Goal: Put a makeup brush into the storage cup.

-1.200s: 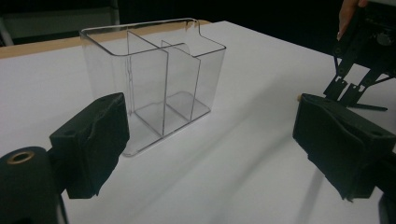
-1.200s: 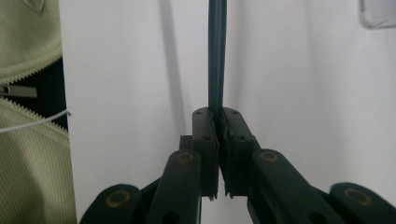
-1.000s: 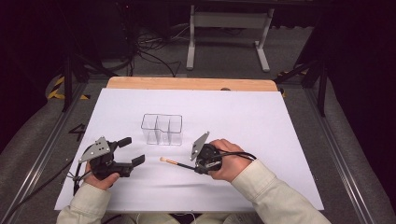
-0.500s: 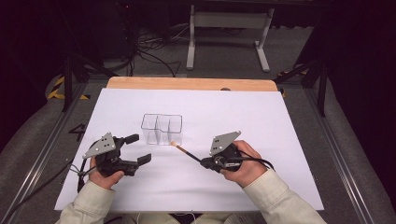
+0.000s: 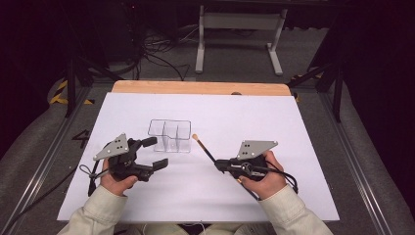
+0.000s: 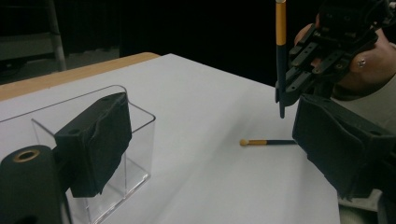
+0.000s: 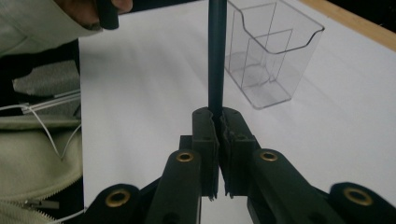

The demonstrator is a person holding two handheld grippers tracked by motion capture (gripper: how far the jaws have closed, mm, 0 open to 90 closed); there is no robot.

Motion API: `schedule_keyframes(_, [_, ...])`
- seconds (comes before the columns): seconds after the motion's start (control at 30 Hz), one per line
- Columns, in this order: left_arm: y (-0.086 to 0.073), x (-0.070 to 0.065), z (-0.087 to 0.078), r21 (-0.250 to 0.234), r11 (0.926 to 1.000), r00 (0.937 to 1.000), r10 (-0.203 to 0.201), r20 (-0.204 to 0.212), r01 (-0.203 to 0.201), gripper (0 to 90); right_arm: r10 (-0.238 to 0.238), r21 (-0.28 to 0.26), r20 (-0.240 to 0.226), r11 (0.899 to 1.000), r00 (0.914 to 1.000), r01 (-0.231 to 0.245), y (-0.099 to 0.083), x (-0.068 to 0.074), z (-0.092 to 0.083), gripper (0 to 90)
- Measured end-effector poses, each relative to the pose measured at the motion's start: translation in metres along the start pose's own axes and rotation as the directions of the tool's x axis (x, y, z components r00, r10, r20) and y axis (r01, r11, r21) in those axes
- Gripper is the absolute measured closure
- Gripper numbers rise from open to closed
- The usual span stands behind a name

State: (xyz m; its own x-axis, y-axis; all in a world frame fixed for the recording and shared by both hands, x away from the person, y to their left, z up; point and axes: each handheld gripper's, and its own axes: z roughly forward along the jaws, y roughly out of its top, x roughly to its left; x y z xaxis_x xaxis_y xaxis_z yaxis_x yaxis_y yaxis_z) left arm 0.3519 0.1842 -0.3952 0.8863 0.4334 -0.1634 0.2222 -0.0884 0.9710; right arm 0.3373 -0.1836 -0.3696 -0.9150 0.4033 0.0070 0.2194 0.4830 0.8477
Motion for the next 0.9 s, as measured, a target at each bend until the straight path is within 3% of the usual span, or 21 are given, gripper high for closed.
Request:
schedule_keyframes(0.17, [0.004, -0.002, 0.009, 0.005, 1.0000, 0.9995, -0.009, 0.032, 0.009, 12.3, 0.012, -0.060, 0.008, 0.998, 0.9999, -0.011, -0.005, -0.001, -0.002, 86.0])
schedule_keyframes(0.57, [0.017, -0.013, 0.024, -0.025, 0.9995, 0.9984, 0.022, 0.052, -0.021, 11.1, 0.021, -0.149, 0.021, 0.989, 0.9996, -0.018, -0.010, 0.005, -0.002, 86.0])
schedule_keyframes(0.9, [0.029, -0.024, 0.045, -0.042, 0.9987, 0.9934, 0.035, 0.109, -0.030, 14.1, 0.033, -0.225, 0.031, 0.974, 0.9990, -0.025, -0.013, 0.008, -0.002, 85.9])
